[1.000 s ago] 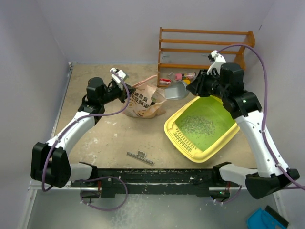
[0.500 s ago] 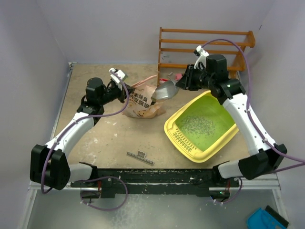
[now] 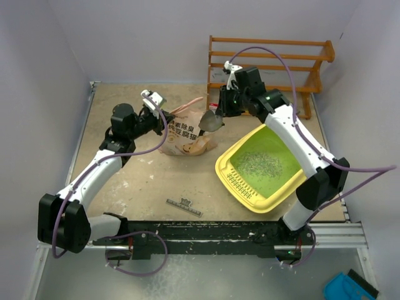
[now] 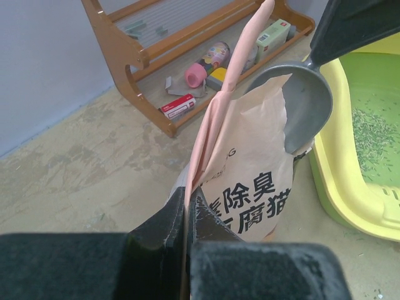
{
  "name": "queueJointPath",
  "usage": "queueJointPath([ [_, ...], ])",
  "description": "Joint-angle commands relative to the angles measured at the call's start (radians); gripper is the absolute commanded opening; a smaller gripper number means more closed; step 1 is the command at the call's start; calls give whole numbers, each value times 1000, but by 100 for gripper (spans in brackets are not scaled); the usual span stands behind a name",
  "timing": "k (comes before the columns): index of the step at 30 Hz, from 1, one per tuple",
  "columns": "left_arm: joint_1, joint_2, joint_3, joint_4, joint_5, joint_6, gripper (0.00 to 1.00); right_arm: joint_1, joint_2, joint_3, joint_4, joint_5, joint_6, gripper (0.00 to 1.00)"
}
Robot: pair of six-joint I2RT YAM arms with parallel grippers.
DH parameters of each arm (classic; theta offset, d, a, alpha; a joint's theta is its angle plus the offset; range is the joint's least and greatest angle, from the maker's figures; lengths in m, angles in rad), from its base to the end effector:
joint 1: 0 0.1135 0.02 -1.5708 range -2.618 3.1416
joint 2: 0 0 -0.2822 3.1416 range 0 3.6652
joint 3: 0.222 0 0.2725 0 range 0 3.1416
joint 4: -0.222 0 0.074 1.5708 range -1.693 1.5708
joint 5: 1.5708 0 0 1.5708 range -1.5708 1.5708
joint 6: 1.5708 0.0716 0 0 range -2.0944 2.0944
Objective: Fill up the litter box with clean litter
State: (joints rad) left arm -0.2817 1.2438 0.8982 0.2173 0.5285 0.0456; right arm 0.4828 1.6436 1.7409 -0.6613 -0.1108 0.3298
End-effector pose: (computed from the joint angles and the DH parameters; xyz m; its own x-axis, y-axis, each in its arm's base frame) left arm 0.3113 -0.1277 0.3298 -0.0899 0.0670 -0.9937 0.7253 0.6882 -0.0192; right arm 0.3700 0.2029 0.4029 -0.6242 0.0362 -0.7804 -0.3615 0.8722 0.3296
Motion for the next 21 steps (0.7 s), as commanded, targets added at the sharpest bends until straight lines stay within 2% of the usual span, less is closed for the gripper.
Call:
queueJointPath([
  [1, 4, -64, 11, 134, -23, -9, 0, 25, 30, 104, -47, 133, -49, 0],
  [8, 5, -60, 11, 139, -20, -15, 0, 54, 135, 247, -141, 184, -82, 0],
  [21, 6, -48, 12, 142, -2, -16, 0, 98, 221, 308, -160, 158, -94, 0],
])
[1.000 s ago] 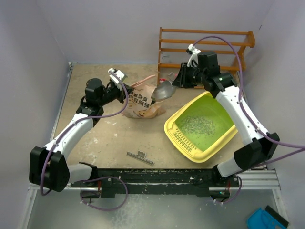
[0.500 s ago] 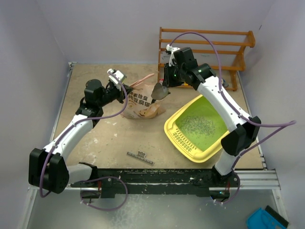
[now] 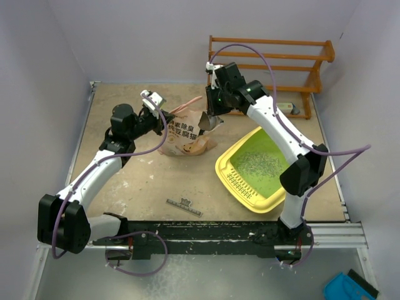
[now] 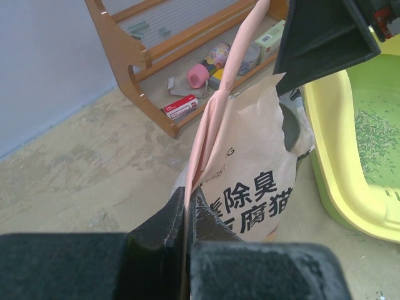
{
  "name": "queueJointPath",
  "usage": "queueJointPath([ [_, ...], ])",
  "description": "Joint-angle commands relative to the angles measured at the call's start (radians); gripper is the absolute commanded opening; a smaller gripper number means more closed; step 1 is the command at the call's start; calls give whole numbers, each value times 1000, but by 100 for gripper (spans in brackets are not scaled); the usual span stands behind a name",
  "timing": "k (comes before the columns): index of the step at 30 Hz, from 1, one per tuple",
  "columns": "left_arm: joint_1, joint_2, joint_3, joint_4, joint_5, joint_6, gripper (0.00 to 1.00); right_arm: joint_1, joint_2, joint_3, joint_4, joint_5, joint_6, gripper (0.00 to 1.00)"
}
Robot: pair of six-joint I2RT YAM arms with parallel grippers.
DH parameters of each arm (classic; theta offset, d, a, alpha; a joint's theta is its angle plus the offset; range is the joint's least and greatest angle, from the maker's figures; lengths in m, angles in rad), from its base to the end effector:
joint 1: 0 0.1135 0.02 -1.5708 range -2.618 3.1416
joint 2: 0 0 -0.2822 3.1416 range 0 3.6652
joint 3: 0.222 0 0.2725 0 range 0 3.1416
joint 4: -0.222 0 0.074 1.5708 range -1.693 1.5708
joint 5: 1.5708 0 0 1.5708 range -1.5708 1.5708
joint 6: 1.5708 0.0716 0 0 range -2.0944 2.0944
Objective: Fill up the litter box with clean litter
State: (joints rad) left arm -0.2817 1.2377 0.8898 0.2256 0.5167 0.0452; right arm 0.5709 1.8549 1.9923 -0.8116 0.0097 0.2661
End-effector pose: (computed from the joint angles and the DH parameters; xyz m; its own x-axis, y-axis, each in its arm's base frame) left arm 0.3103 -0.1266 0.3293 -0.0849 0.0655 -0.9942 0.7173 0.6966 -0.0154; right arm 0.3941 0.2523 0.3893 -0.6472 -0.1031 -0.7553 -0.3771 0.9044 0.1996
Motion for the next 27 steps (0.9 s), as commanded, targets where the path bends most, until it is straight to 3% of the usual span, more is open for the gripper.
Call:
queueJointPath([
  [1, 5, -40, 21, 134, 11, -17, 0, 13, 26, 67, -17, 39, -31, 0],
  [15, 7, -35, 23, 132, 18, -16, 0, 50, 126, 80, -34, 124, -52, 0],
  [27, 9, -28, 24, 132, 24, -19, 0, 54, 88, -67, 36, 63, -24, 0],
])
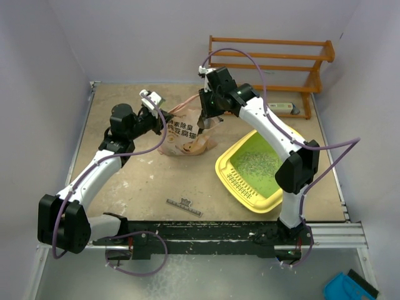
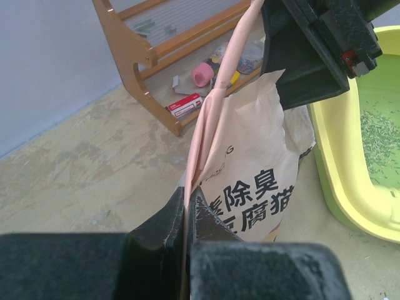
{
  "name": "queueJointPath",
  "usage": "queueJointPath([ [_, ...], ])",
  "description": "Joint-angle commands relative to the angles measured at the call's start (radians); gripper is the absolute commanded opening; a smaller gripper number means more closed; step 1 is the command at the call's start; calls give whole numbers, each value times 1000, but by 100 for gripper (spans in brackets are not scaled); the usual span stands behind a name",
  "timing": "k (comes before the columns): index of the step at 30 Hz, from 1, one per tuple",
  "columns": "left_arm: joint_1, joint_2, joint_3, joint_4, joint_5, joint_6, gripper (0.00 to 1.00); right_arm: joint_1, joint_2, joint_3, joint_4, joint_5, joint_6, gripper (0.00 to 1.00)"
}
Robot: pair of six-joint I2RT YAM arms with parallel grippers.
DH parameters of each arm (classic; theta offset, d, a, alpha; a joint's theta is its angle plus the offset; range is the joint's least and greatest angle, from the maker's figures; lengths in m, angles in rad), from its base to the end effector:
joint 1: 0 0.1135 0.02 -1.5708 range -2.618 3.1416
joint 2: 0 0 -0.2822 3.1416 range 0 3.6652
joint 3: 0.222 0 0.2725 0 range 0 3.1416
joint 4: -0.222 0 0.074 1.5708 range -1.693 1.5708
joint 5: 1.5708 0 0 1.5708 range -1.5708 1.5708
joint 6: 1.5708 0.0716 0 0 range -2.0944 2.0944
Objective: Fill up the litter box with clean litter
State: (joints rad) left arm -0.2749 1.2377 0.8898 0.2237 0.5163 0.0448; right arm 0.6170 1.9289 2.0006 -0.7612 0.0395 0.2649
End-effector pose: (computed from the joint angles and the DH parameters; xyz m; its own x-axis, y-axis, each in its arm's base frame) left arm 0.3112 -0.1245 0.3291 -0.0874 0.0651 -0.9940 0.7122 0.7018 -0.0166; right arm 0.4030 0.2824 0.3641 -0.6456 -0.1372 -0.7512 -0.3981 0.8999 0.1778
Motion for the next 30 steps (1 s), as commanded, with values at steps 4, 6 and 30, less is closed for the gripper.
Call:
queueJointPath([
  [4, 4, -25, 25, 133, 27, -19, 0, 9, 9, -134, 14, 36, -15, 0],
  [6, 4, -26, 25, 131, 26, -17, 0, 9, 11, -155, 26, 30, -10, 0],
  [30, 9, -21, 29, 128, 33, -17, 0, 7, -20, -366, 189, -210, 118, 0],
])
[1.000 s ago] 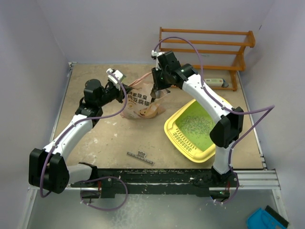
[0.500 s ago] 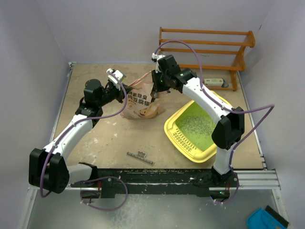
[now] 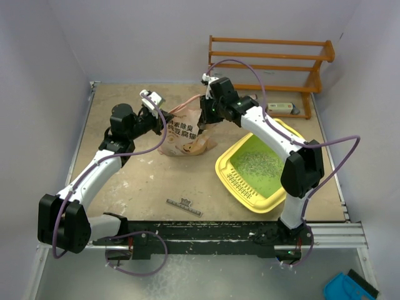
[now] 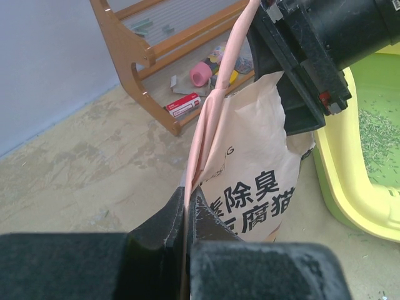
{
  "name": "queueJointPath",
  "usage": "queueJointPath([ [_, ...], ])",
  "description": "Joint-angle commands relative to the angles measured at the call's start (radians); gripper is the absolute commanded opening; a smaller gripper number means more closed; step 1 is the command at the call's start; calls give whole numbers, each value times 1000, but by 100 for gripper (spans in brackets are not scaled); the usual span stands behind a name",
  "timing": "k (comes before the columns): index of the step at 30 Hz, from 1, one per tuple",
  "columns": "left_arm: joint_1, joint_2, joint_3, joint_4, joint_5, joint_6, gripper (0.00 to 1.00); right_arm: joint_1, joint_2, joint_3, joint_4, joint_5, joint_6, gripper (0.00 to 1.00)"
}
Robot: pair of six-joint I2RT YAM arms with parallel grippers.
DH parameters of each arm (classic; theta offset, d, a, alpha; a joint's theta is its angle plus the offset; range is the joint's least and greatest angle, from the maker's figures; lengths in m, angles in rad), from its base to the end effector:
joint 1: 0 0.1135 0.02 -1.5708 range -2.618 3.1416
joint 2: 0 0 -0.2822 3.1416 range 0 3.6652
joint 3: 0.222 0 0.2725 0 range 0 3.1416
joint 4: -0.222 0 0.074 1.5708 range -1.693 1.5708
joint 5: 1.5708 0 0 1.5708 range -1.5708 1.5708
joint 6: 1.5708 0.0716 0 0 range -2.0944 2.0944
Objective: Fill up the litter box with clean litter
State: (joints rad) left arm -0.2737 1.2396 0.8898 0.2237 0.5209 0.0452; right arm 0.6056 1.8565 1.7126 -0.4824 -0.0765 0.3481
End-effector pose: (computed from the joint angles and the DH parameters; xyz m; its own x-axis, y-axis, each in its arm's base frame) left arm 0.3115 -0.1245 0.3285 -0.0889 0.0657 -0.9939 0.7145 0.6994 -0.0177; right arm 0.3989 0.2829 0.3203 -0.6640 -0.0460 -0.7463 -0.4170 0.8513 0.3185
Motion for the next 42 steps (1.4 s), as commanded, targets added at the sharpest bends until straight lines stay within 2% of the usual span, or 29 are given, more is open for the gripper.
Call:
queueJointPath([
  [1, 7, -24, 28, 128, 29, -17, 0, 18, 47, -89, -73, -105, 47, 0],
  [20, 7, -22, 31, 125, 31, -14, 0, -41, -20, -234, 215, -376, 216, 0],
  [28, 9, -19, 31, 124, 31, -10, 0, -70, -64, -330, 423, -482, 332, 0],
  [42, 11, -13, 38, 111, 32, -4, 0, -99, -118, -361, 536, -521, 423, 0],
])
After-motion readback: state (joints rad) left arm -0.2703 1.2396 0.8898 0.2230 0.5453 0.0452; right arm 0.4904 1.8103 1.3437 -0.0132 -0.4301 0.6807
